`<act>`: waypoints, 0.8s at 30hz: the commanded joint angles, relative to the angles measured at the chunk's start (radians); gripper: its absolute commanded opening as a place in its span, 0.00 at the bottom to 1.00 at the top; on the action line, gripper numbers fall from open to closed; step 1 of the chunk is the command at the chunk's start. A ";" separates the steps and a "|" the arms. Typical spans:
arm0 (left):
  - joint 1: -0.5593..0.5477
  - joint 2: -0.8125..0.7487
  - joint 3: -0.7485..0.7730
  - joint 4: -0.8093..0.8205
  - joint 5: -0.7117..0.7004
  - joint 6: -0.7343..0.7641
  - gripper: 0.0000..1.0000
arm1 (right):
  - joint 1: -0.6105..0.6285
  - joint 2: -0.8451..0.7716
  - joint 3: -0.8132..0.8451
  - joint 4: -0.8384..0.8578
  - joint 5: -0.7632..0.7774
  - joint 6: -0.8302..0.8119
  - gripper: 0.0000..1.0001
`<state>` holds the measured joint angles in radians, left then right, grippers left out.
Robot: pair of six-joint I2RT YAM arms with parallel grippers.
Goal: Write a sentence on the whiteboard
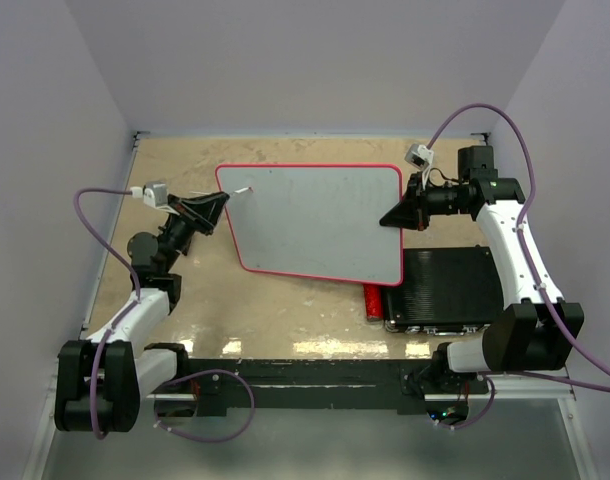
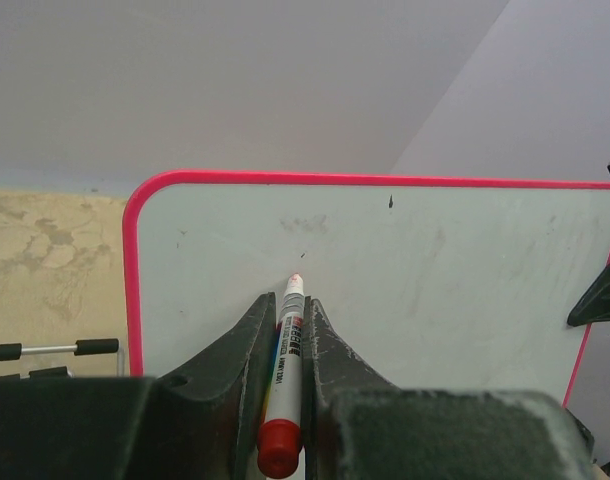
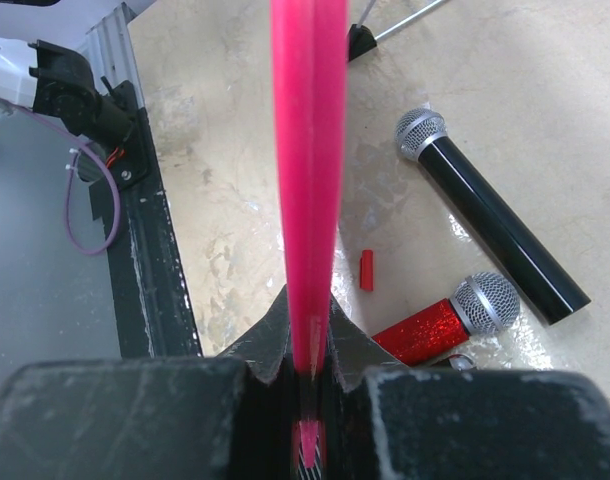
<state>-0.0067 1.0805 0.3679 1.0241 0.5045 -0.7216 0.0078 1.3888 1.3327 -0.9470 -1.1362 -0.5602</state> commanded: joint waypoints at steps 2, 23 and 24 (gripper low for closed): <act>0.007 0.018 0.040 0.044 0.008 0.027 0.00 | 0.009 -0.002 0.016 0.004 -0.008 -0.026 0.00; 0.007 0.016 0.016 -0.116 0.037 0.048 0.00 | 0.009 0.006 0.017 0.001 -0.013 -0.026 0.00; 0.007 0.018 0.014 -0.122 0.040 0.048 0.00 | 0.009 0.003 0.019 0.002 -0.013 -0.026 0.00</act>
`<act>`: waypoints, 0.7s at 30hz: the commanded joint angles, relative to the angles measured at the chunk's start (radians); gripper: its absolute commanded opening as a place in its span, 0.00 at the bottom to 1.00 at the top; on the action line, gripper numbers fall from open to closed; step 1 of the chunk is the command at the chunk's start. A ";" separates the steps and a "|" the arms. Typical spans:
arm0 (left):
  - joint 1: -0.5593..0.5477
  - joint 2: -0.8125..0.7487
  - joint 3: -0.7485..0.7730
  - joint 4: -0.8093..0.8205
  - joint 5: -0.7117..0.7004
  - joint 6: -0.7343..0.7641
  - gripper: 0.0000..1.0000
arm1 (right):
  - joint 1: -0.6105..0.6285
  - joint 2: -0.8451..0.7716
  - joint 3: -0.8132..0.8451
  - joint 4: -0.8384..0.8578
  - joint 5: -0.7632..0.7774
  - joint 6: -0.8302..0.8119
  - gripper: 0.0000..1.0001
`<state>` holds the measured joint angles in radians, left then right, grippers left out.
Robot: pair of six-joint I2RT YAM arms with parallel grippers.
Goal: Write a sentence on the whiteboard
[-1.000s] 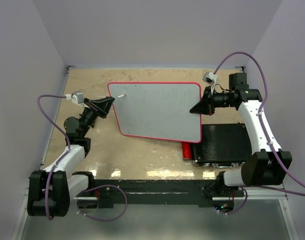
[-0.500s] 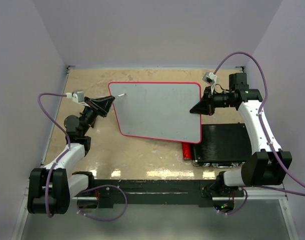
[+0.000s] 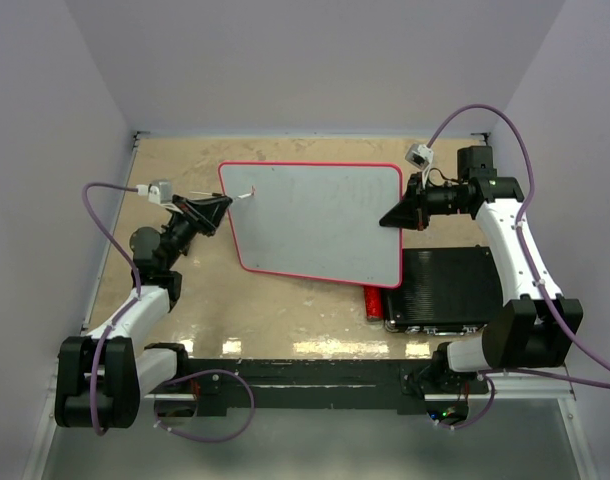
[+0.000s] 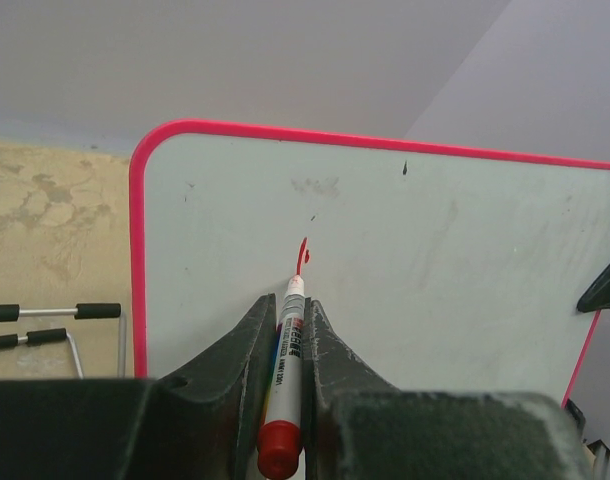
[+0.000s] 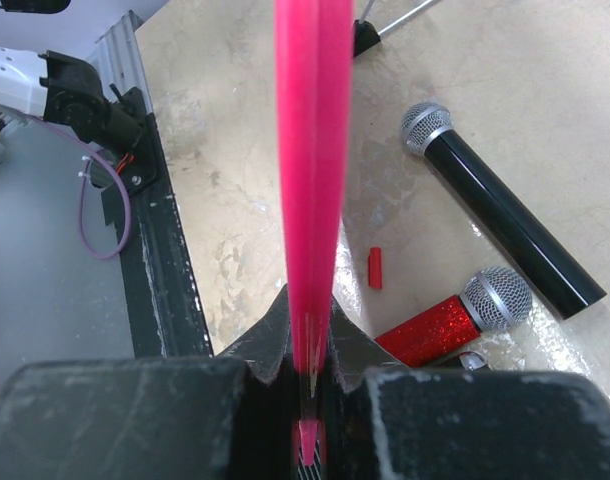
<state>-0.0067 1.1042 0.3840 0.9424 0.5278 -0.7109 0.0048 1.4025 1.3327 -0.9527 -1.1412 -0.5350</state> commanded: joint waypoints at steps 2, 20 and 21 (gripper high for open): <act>0.004 -0.006 -0.011 -0.048 0.026 0.036 0.00 | 0.012 -0.010 0.017 0.006 -0.008 -0.052 0.00; 0.001 -0.052 0.056 -0.093 -0.009 0.037 0.00 | 0.014 -0.016 0.019 0.006 -0.011 -0.052 0.00; 0.001 -0.047 0.061 -0.094 -0.014 0.037 0.00 | 0.012 -0.017 0.019 0.006 -0.009 -0.051 0.00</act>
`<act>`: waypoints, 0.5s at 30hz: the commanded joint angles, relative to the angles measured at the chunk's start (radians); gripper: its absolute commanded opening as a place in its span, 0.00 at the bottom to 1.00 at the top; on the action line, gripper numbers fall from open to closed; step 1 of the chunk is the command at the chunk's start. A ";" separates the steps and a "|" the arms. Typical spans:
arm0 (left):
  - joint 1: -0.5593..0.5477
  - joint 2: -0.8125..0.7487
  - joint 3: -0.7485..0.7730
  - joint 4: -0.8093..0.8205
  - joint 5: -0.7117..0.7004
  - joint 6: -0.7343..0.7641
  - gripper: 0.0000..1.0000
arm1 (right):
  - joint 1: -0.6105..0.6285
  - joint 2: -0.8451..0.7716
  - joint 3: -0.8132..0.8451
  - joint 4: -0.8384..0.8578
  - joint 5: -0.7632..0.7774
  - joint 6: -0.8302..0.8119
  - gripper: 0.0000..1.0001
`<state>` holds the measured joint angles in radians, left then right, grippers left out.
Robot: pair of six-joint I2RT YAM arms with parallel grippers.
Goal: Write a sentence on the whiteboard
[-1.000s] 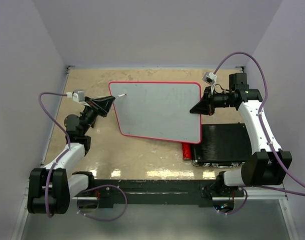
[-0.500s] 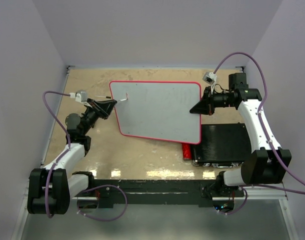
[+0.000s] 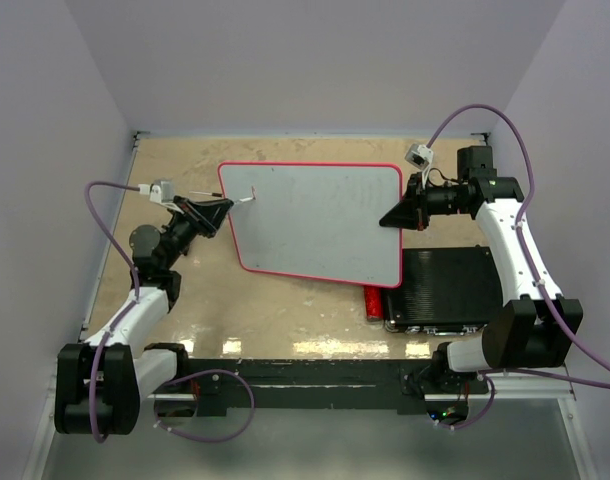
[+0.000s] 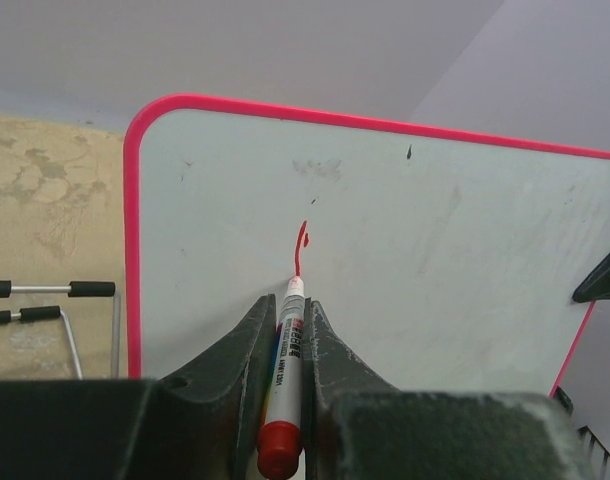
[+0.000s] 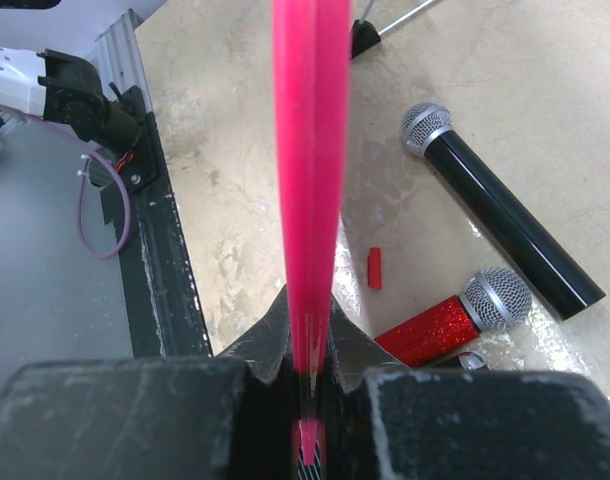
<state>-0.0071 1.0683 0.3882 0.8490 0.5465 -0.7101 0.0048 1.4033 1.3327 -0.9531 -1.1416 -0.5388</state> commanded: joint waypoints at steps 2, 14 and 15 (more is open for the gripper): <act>0.001 -0.004 0.066 0.001 -0.031 0.038 0.00 | 0.012 -0.018 0.017 0.007 -0.009 -0.047 0.00; 0.001 0.035 0.080 0.018 -0.026 0.038 0.00 | 0.012 -0.015 0.019 0.007 -0.010 -0.049 0.00; 0.001 0.042 0.081 0.021 -0.017 0.031 0.00 | 0.012 -0.015 0.019 0.005 -0.010 -0.049 0.00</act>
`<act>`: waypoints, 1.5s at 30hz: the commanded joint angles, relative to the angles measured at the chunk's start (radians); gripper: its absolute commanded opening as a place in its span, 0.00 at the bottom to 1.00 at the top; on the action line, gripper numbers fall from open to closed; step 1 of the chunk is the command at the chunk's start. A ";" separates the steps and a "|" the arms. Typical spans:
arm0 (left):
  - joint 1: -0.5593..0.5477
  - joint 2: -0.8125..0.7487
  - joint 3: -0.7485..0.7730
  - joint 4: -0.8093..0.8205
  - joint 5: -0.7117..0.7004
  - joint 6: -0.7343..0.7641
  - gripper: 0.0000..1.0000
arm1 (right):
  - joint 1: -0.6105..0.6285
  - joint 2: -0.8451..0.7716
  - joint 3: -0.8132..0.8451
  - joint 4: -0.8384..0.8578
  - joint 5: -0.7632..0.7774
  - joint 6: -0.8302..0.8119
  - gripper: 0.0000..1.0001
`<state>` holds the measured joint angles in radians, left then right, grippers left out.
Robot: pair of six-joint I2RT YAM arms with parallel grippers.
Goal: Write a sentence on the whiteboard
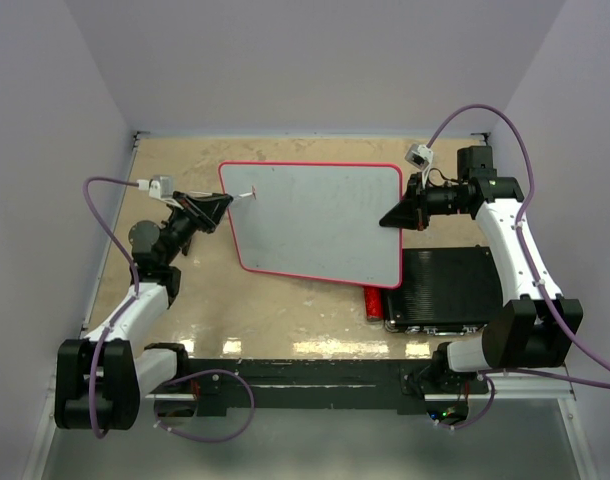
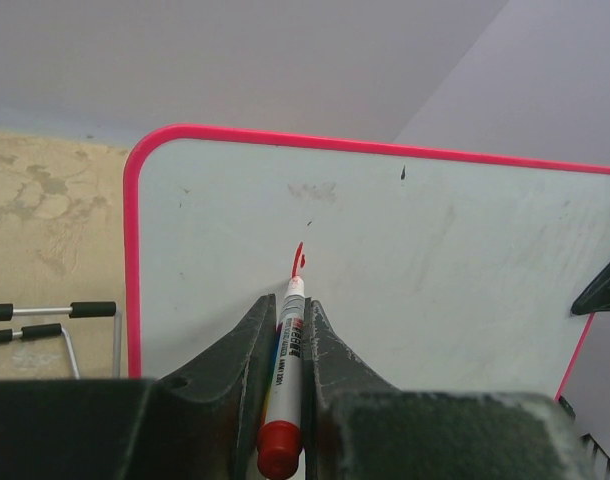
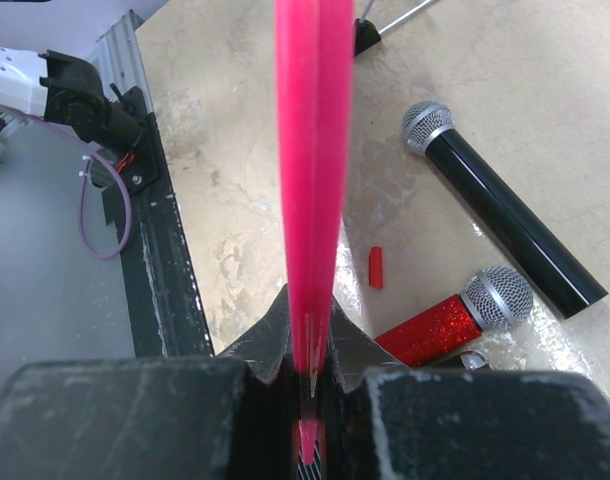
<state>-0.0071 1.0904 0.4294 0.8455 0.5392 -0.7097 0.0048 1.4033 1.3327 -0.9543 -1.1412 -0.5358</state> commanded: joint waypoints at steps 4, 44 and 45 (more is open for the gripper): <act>-0.011 0.034 0.051 0.061 0.002 0.013 0.00 | 0.015 -0.010 0.019 0.006 -0.012 -0.052 0.00; -0.054 -0.018 0.026 -0.101 -0.009 0.064 0.00 | 0.014 -0.015 0.019 0.008 -0.008 -0.052 0.00; -0.054 -0.021 0.017 -0.106 0.004 0.064 0.00 | 0.014 -0.013 0.019 0.008 -0.009 -0.052 0.00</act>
<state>-0.0559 1.0870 0.4900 0.7895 0.5095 -0.6838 0.0055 1.4033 1.3327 -0.9573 -1.1397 -0.5339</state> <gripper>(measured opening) 0.170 0.063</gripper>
